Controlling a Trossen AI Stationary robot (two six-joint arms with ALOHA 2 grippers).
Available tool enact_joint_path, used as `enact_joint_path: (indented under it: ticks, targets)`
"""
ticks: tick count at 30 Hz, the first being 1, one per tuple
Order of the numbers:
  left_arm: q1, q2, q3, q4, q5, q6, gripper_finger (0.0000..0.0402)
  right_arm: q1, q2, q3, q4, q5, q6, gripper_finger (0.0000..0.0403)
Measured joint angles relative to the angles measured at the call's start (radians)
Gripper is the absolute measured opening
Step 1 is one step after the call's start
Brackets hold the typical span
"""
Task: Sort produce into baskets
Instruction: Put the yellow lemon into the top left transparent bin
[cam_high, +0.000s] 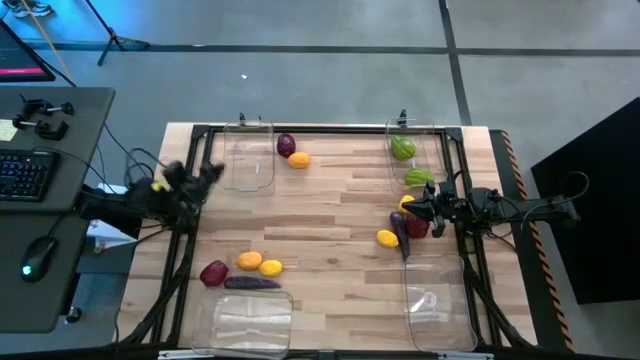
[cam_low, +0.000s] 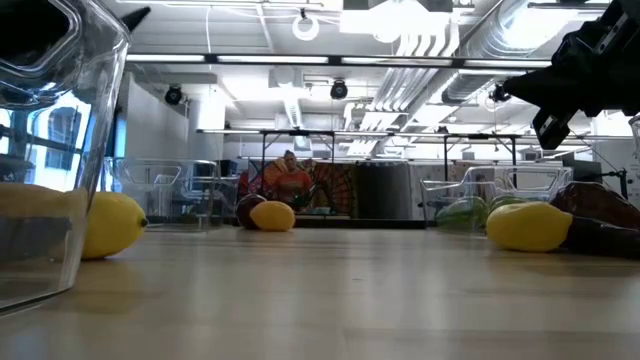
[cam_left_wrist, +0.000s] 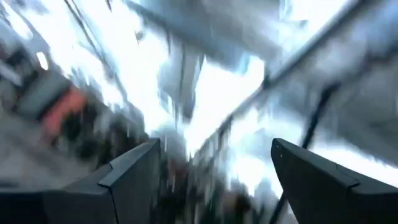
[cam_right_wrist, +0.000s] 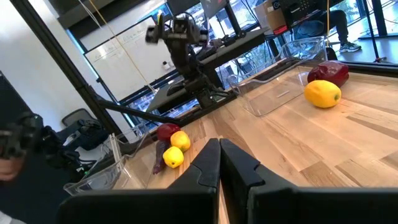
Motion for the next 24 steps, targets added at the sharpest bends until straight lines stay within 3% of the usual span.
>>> enact_joint_path:
  ticks: [3,6,9,13,16,19,21,24]
  targets:
    - [0.0,0.005,0.059,-0.039,0.093,-0.029,0.0294,0.0,0.0,0.0,0.0,0.0,0.0,0.0]
    - [0.0,0.063,0.202,-0.251,0.244,-0.045,0.0294,0.0,0.0,0.0,0.0,0.0,0.0,0.0]
    - [0.0,0.192,0.417,-0.602,0.354,-0.004,0.0294,0.0,0.0,0.0,0.0,0.0,0.0,0.0]
    - [0.0,0.403,0.707,-1.131,0.512,0.224,0.0294,0.0,0.0,0.0,0.0,0.0,0.0,0.0]
    - [-0.006,0.548,0.865,-1.445,0.556,0.349,0.0294,0.0,0.0,0.0,0.0,0.0,0.0,0.0]
    - [-0.037,0.662,0.942,-1.696,0.577,0.392,0.0294,0.0,0.0,0.0,0.0,0.0,0.0,0.0]
    - [-0.077,0.718,0.944,-1.829,0.644,0.422,0.0294,0.0,0.0,0.0,0.0,0.0,0.0,0.0]
    - [-0.151,0.774,0.914,-1.88,0.734,0.4,0.0294,0.0,0.0,0.0,0.0,0.0,0.0,0.0]
